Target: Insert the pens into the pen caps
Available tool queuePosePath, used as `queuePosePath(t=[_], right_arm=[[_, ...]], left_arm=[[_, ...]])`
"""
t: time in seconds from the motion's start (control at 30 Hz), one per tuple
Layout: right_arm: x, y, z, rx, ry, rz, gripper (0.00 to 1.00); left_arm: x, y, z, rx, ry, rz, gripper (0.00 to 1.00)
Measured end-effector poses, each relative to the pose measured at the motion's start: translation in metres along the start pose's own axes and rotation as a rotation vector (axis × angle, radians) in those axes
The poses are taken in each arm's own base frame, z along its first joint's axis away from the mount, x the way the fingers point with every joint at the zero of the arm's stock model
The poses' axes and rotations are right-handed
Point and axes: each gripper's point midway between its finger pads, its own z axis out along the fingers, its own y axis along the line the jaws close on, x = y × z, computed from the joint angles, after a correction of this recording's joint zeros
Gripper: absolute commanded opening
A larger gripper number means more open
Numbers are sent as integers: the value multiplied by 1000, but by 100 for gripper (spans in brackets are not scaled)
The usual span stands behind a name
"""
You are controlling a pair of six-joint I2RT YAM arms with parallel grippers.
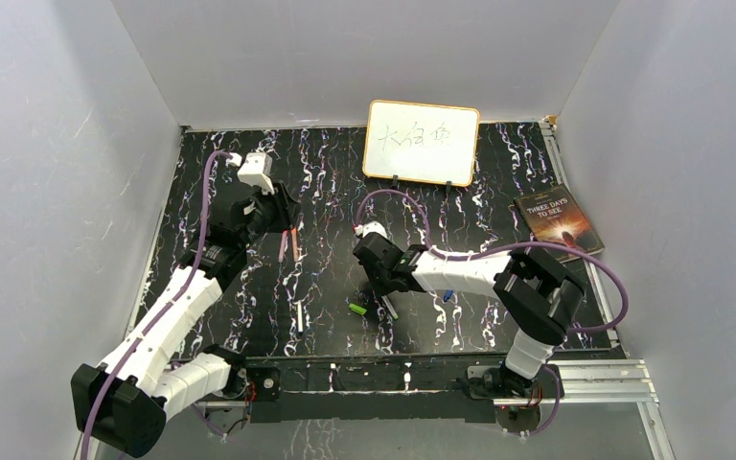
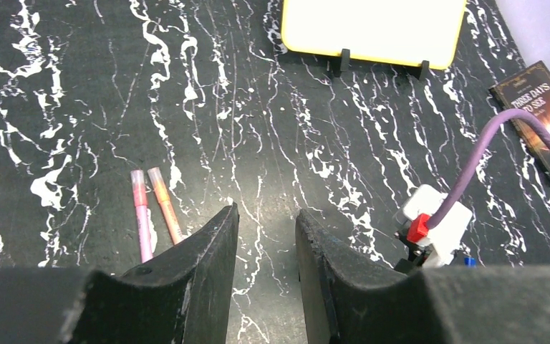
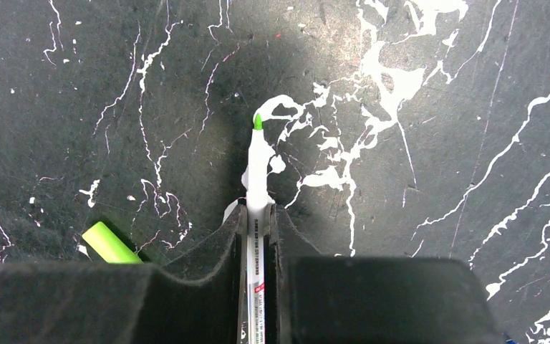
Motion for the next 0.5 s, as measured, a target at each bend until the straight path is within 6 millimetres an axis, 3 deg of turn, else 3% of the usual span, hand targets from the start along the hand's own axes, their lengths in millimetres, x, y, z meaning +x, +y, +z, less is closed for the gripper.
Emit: queuePosePath(t=[0.13, 0.2, 0.3, 0.4, 0.5], right_arm=[[-7, -1, -4, -15, -20, 18, 0], [-23, -4, -16, -35, -75, 51, 0], [-64, -14, -49, -69, -239, 121, 0], [-112, -26, -97, -142, -471, 211, 0], [-141, -38, -140, -240, -670, 298, 0]], left_arm=[[-2, -13, 0, 68, -2, -20, 33], [-4, -25, 1, 134, -15, -41, 33], [-1, -50, 1, 282, -35, -94, 33], [9, -68, 0, 407, -57, -170, 35], [19, -82, -5, 516, -85, -246, 40]])
